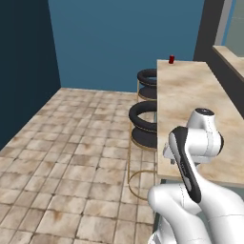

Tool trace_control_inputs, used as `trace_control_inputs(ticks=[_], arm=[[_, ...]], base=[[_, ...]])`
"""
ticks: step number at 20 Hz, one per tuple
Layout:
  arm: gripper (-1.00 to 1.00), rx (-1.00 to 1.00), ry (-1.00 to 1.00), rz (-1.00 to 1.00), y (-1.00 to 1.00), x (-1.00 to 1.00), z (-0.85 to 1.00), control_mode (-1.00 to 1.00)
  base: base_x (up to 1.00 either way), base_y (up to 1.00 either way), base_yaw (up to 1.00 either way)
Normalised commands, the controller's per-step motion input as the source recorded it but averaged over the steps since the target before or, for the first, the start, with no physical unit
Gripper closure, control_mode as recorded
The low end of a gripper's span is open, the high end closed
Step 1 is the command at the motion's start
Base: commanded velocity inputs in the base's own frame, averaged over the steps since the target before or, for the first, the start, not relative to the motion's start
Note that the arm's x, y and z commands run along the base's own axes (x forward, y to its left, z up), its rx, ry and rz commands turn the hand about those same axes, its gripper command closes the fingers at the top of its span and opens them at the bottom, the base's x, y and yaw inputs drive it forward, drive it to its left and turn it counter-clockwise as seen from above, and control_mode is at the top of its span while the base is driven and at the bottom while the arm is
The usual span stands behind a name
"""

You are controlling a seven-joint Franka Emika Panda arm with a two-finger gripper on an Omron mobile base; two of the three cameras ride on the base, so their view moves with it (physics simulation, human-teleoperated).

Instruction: Four empty soda cans are scattered around the kitchen. Gather all the cans and cluster them next to the stove for recycling.

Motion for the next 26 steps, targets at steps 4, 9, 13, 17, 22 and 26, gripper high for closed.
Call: trace_control_inputs(ticks=[4,9,13,17,22,26], arm=[[-1.00,0.00,0.00,0.00,0.00,0.00,0.00,1.00],[-1.00,0.00,0.00,0.00,0.00,0.00,0.00,1.00],[-1.00,0.00,0.00,0.00,0.00,0.00,0.00,1.00],[-1.00,0.00,0.00,0.00,0.00,0.00,0.00,1.00],[-1.00,0.00,-0.01,-0.04,0.01,0.04,0.04,-1.00],[-1.00,0.00,-0.02,-0.17,0.00,0.19,0.33,-1.00]], base=[[0.01,0.01,0.00],[0.00,0.00,0.00],[0.00,0.00,0.00],[0.00,0.00,0.00],[0.00,0.00,0.00],[0.00,0.00,0.00]])
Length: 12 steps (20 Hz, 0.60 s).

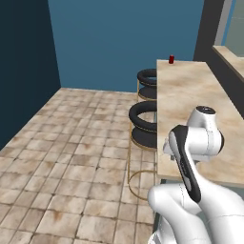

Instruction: Four empty soda cans are scattered around the kitchen. Gather all the cans and cluster them next to the stove for recycling.

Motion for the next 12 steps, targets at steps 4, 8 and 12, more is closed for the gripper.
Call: trace_control_inputs(ticks=[4,8,12], arm=[[-1.00,0.02,0.02,-0.20,-0.03,0.21,0.43,-1.00],[-1.00,0.06,0.09,-0.02,-0.15,0.14,0.44,-1.00],[-1.00,0.00,0.17,0.00,-0.31,0.06,0.30,-1.00]], base=[[0.00,0.00,0.00],[0.00,0.00,0.00],[0.00,0.00,0.00]])
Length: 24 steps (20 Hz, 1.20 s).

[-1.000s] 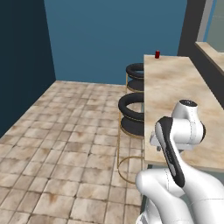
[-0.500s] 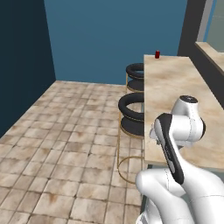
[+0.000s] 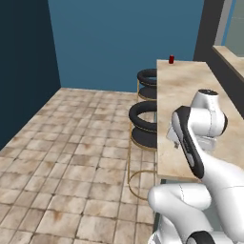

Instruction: Four empty soda cans are scattered around the kitchen. Gather all the cans and cluster them next to the stove for recycling.

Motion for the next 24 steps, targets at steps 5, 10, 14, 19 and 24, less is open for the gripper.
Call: trace_control_inputs(ticks=[5,10,14,19,24], arm=[[-1.00,0.00,0.06,0.09,-0.47,0.00,0.10,-1.00],[-1.00,0.00,0.04,0.13,-0.50,0.03,0.03,-1.00],[-1.00,0.00,0.00,0.20,-0.50,0.08,-0.04,-1.00],[-1.00,0.00,0.00,0.16,-0.40,0.22,-0.09,-1.00],[-1.00,0.00,0.00,0.10,-0.28,0.39,-0.06,-1.00]], base=[[0.00,0.00,0.00],[0.00,0.00,0.00],[0.00,0.00,0.00],[0.00,0.00,0.00],[0.00,0.00,0.00]])
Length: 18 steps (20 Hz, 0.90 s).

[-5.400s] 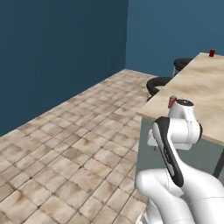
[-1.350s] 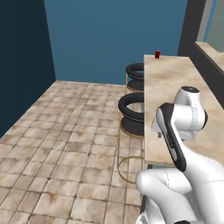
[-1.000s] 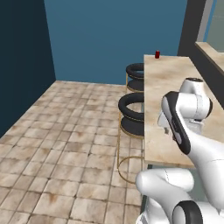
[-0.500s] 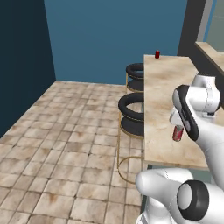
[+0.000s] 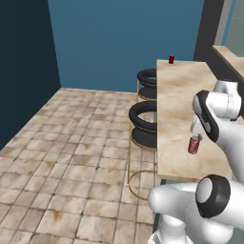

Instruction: Four empty soda cans are scattered around the kitchen. Gather all the cans and cluster them next to the stove for recycling.

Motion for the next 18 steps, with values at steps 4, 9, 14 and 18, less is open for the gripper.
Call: trace_control_inputs(ticks=[4,9,14,18], arm=[[-1.00,0.02,-0.01,0.09,-0.14,0.40,-0.09,-1.00],[-1.00,0.05,0.00,0.02,-0.01,0.34,-0.15,-1.00],[-1.00,0.00,0.00,0.01,-0.04,0.28,-0.18,-1.00],[-1.00,-0.01,0.00,0.05,-0.14,0.17,-0.20,-1.00]], base=[[0.00,0.00,0.00],[0.00,0.00,0.00],[0.00,0.00,0.00],[0.00,0.00,0.00]])
